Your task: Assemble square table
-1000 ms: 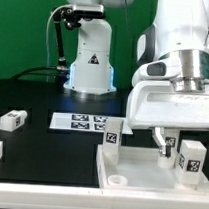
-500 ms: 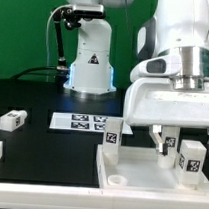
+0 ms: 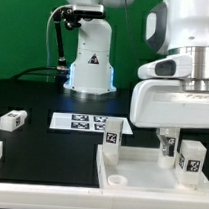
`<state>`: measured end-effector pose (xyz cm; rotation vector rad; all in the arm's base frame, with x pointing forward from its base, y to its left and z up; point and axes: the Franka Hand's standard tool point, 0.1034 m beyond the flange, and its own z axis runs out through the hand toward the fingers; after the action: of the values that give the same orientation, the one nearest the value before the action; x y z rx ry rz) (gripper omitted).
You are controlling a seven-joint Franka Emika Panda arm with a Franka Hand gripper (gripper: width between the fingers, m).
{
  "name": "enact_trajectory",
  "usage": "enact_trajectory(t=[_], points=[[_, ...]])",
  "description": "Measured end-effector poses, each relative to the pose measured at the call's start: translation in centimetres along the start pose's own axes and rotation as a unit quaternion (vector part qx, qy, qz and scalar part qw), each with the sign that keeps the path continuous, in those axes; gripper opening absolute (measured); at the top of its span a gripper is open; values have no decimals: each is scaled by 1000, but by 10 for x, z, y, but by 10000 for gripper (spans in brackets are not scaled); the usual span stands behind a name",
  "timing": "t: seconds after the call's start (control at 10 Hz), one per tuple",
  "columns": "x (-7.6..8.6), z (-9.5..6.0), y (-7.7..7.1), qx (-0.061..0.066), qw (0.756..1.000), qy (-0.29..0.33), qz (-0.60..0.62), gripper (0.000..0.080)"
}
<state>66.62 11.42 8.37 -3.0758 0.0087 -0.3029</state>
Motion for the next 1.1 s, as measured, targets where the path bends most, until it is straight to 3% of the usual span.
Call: enact_trajectory(t=[0.1,0.8,0.9,1.0,1.1], points=[[2,0,3,2,1000,-30,5,649],[7,0,7,-5,998,-58,37,649],[6,0,7,-6,997,-59,50,513],[6,0,7,-6,997,-59,56,513],[6,0,7,-7,994,-58,90,375]])
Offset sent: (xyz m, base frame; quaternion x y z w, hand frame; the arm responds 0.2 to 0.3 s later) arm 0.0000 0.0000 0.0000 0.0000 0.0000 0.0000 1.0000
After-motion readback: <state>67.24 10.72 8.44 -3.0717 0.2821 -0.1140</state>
